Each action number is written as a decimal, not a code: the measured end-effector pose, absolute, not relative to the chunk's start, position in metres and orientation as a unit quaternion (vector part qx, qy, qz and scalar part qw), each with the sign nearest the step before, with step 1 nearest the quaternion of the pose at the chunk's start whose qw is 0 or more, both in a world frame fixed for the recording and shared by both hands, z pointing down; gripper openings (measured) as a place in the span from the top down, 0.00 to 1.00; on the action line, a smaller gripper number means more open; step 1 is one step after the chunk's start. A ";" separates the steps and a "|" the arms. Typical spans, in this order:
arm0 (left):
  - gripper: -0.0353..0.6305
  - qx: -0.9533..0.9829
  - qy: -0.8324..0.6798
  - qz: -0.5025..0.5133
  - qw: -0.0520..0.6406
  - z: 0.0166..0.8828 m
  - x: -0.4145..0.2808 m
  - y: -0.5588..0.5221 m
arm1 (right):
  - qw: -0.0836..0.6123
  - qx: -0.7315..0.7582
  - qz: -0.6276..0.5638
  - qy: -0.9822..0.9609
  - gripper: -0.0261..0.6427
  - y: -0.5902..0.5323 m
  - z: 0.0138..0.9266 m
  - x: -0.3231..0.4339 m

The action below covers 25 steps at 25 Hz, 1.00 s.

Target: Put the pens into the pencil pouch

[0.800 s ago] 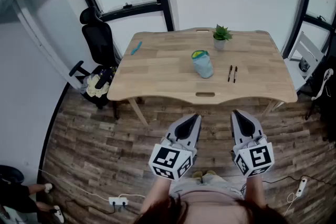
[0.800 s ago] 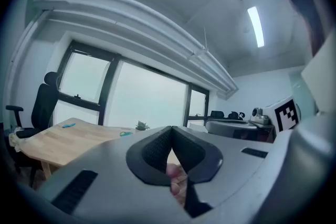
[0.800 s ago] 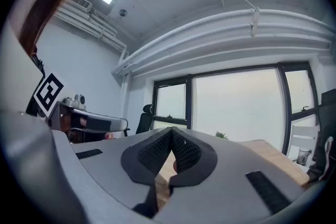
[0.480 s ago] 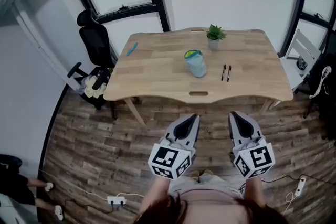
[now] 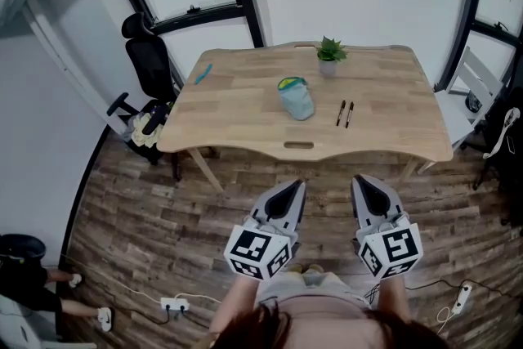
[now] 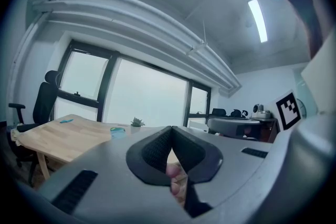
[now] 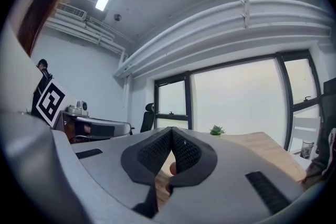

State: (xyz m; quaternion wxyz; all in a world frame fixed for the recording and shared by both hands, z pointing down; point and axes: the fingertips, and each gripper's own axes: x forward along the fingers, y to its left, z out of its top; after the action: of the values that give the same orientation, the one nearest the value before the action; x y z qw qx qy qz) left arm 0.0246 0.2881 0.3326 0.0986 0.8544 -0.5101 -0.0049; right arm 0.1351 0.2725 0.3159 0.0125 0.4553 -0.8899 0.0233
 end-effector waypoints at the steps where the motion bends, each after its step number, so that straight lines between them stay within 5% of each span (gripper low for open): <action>1: 0.94 0.853 -0.512 -0.002 0.099 0.334 0.027 0.287 | 0.012 0.453 0.025 -0.891 0.96 0.270 0.317 0.138; 25: 0.94 0.864 -0.492 0.021 0.100 0.350 0.017 0.191 | 0.015 0.463 0.038 -0.885 0.96 0.173 0.337 0.129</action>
State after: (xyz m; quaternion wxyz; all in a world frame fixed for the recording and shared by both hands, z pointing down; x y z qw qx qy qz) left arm 0.0172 0.1909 0.3501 0.1003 0.8644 -0.4923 0.0205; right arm 0.1292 0.1729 0.3373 0.0146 0.4634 -0.8852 0.0385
